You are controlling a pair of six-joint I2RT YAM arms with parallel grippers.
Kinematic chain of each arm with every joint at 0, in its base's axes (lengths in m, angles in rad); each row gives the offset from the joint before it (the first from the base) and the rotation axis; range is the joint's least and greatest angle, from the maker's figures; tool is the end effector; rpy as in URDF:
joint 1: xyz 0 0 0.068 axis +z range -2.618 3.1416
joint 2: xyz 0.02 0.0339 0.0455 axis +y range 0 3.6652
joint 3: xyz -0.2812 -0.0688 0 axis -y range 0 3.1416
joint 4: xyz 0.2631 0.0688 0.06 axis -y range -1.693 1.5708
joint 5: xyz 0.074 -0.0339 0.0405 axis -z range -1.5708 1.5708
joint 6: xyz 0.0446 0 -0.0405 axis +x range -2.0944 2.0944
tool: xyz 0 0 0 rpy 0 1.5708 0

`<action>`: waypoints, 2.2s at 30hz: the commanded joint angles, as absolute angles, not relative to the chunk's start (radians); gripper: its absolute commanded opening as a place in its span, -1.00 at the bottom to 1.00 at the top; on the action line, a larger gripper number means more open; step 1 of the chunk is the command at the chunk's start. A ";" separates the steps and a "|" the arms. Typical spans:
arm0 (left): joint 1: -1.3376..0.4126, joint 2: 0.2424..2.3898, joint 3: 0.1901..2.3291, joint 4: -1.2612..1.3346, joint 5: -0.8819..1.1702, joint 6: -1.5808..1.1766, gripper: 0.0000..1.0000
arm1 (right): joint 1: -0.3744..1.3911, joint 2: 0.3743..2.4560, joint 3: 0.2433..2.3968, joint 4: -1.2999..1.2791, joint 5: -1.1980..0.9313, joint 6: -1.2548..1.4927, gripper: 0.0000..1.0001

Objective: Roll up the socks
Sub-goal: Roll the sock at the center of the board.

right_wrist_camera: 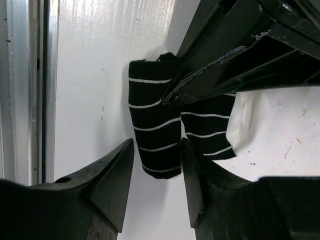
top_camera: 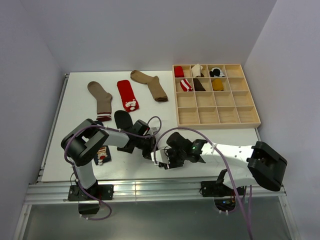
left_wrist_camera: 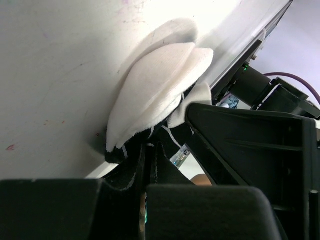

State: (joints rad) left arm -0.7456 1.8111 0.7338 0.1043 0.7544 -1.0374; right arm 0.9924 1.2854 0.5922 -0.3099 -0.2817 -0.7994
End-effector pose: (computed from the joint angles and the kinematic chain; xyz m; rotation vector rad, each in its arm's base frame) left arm 0.2176 -0.2425 0.0953 0.0646 -2.6423 1.2819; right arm 0.1232 0.2114 0.1628 -2.0735 1.5231 0.4350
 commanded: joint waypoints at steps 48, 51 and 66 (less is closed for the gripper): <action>-0.954 1.297 0.546 0.285 -0.086 -0.657 -0.11 | 0.615 2.177 1.427 -1.154 -0.781 -0.821 -0.53; -0.977 1.345 0.542 0.360 -0.062 -0.609 -0.08 | 0.614 2.183 1.434 -1.151 -0.775 -0.799 -0.53; -0.988 1.486 0.540 0.485 0.110 -0.543 -0.07 | 0.592 2.249 1.468 -1.184 -0.793 -0.753 -0.54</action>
State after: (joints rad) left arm -0.9836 1.4895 0.5335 0.3962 0.0635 -0.5571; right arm 0.5976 2.2173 1.4582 -1.2350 -0.8673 -0.7597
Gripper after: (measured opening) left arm 0.465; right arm 0.236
